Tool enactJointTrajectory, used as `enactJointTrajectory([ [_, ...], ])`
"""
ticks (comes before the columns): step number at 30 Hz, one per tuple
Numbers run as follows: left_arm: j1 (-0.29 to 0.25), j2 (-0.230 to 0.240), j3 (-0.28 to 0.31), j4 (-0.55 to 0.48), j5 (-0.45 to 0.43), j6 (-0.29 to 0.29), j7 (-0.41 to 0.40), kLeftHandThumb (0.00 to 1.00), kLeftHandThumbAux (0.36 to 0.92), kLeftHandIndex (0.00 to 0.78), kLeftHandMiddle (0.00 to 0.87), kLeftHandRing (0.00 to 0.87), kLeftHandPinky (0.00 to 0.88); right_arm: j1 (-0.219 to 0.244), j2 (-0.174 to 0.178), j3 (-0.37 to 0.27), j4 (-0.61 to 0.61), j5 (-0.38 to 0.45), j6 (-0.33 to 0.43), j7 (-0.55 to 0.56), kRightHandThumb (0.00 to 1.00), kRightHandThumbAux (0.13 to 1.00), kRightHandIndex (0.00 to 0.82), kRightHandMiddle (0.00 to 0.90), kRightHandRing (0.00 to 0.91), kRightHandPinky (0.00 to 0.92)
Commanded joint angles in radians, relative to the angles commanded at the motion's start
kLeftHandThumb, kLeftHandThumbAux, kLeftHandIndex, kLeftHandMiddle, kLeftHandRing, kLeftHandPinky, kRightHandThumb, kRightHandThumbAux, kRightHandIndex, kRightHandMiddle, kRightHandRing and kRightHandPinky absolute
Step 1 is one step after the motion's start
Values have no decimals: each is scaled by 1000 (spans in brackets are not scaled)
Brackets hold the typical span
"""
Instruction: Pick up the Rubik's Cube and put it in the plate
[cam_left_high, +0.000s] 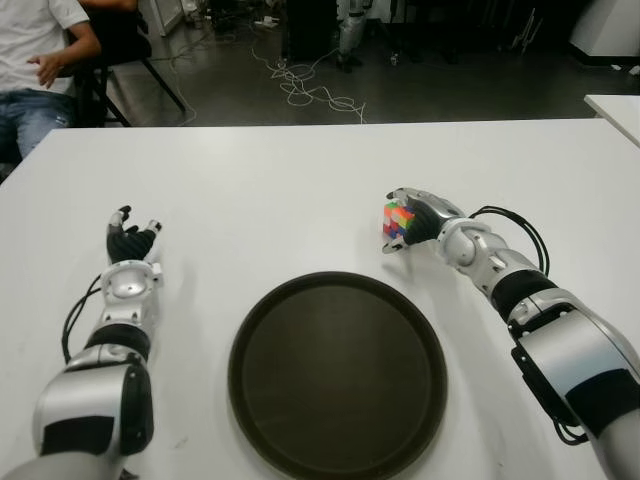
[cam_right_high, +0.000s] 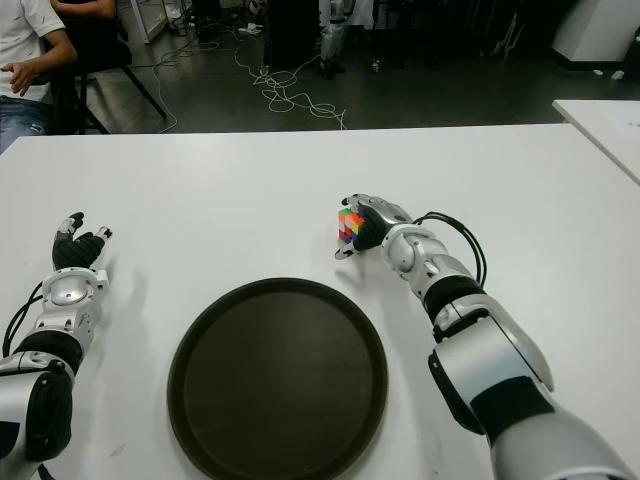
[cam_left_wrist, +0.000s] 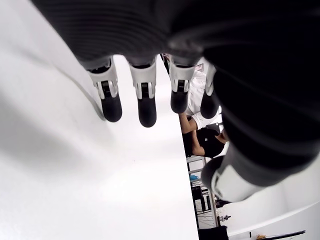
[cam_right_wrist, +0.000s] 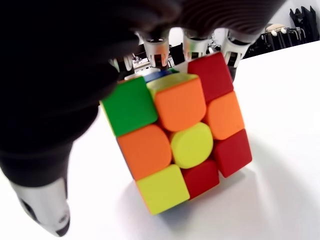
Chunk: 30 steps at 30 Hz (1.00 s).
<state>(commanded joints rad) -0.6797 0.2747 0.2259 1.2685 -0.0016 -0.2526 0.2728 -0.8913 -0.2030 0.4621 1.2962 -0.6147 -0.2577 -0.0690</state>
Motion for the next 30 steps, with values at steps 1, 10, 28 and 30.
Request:
enactJointTrajectory([
  [1, 0, 0, -1, 0, 1, -1, 1, 92, 737, 44, 61, 89, 113, 0, 1, 0, 0, 0, 0, 0, 0, 705, 0, 0, 0, 0],
  [10, 2, 3, 0, 1, 1, -1, -4, 79, 739, 45, 70, 88, 105, 5, 1, 6, -3, -3, -2, 16, 0, 685, 0, 0, 0, 0],
  [28, 2, 4, 2, -1, -3, 0, -15, 99, 733, 46, 57, 78, 100, 25, 11, 10, 4, -3, 10, 27, 0, 661, 0, 0, 0, 0],
  [30, 2, 4, 2, -1, -2, 0, -15, 99, 734, 42, 56, 78, 100, 24, 10, 10, 1, -3, 9, 34, 0, 670, 0, 0, 0, 0],
])
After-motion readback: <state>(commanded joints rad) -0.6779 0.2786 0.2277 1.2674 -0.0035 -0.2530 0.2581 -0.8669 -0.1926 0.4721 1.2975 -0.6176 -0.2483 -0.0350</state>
